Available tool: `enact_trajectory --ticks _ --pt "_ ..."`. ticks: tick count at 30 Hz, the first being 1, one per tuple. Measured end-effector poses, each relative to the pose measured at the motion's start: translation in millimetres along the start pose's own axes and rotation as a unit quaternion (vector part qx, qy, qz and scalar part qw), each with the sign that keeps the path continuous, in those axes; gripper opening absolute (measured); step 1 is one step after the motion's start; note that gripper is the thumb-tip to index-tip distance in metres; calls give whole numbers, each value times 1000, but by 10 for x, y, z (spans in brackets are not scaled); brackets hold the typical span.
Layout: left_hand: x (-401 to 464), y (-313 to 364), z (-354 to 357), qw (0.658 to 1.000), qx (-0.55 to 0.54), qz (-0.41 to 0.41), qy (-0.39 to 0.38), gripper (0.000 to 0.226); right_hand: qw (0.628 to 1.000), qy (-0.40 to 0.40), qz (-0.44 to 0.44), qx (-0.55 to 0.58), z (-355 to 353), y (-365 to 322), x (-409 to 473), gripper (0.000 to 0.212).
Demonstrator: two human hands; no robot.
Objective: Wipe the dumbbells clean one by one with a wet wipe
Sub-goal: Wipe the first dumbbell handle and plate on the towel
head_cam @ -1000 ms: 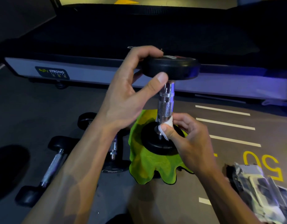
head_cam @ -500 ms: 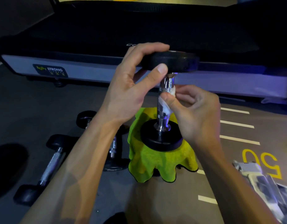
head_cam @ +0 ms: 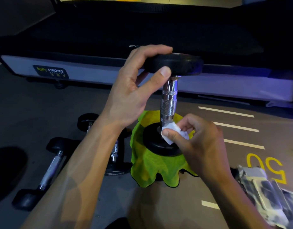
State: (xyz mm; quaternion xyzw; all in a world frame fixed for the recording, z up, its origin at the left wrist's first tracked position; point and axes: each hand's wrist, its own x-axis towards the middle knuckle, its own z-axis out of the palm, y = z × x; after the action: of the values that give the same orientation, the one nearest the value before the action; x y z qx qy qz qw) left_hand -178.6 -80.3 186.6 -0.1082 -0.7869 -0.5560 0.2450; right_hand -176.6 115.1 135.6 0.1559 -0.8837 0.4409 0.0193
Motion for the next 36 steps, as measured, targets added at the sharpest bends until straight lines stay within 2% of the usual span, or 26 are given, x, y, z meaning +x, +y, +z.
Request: enact_trajectory --ticks 4,13,20,23,28,33,36 --pt "7 8 -2 1000 -4 -6 3 31 999 18 -26 16 33 -49 21 30" --pt "2 30 -14 1000 14 -3 2 31 982 151 -67 87 30 -358 313 26" --pt "13 24 -14 1000 -8 -8 0 30 995 85 -34 30 122 -98 18 36" --pt "6 42 -11 1000 -8 -6 -2 30 991 103 -38 77 57 -252 175 36" --pt "-3 42 -33 1000 -8 1 -4 30 963 148 -5 224 36 -383 438 37" --pt "7 28 -29 1000 -13 -8 5 30 968 91 29 231 179 -169 148 41" --pt "4 43 -1 1000 -18 -8 9 30 971 96 28 218 128 -237 221 43"
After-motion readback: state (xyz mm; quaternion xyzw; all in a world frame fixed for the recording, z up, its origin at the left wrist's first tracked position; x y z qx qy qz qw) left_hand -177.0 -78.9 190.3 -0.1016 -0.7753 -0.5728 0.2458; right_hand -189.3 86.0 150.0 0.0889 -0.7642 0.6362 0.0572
